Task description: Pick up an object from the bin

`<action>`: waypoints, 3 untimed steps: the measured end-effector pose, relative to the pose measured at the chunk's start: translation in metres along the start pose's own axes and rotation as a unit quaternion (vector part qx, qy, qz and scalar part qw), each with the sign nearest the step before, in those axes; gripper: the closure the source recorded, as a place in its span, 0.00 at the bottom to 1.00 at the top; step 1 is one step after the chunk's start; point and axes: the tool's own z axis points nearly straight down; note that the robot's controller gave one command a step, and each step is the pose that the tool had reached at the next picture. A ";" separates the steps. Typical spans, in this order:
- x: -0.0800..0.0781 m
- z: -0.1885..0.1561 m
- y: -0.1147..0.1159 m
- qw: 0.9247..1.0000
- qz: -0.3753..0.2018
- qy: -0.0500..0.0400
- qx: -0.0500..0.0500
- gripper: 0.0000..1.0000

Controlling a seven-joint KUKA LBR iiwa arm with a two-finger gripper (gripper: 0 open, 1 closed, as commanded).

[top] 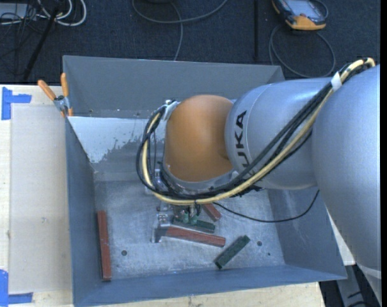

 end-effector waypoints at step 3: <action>-0.015 0.016 -0.126 0.999 -0.036 -0.002 0.000 0.00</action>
Offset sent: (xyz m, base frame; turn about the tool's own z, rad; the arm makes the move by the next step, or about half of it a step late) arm 0.0027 -0.1220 -0.0097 -0.0318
